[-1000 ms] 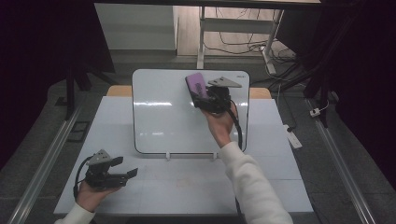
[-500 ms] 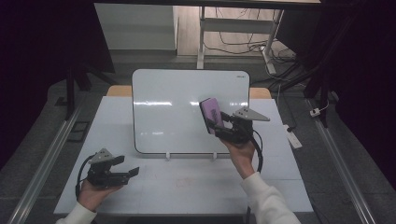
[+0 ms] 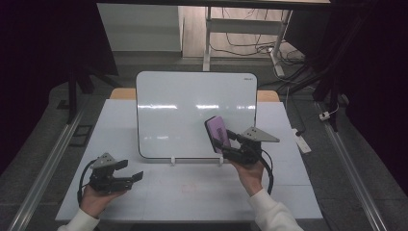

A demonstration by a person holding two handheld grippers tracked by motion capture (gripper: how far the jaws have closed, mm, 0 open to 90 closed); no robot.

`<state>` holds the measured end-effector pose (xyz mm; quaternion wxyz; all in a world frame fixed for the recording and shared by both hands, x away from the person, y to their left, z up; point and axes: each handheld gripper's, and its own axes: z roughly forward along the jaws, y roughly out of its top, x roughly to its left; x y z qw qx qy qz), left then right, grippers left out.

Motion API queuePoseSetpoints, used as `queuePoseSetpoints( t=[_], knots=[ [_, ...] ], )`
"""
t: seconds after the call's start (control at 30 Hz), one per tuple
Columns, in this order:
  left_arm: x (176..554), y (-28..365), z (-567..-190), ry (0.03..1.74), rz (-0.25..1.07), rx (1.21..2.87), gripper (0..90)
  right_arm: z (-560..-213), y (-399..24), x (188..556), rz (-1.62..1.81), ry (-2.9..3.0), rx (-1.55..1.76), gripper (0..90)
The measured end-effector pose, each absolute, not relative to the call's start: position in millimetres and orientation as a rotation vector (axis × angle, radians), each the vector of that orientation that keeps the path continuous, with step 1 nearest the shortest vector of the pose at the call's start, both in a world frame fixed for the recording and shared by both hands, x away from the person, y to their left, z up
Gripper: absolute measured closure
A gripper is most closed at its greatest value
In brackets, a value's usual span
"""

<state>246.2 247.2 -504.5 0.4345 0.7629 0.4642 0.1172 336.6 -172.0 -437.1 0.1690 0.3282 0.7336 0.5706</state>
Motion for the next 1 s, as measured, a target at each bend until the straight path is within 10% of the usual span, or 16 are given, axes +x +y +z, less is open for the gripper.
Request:
queuePoseSetpoints(
  t=[1.0],
  knots=[
    [256,214,-482,1.075,0.244,1.850,19.6,-465,-156,321,1.591,2.183,0.894,41.1]
  ],
)
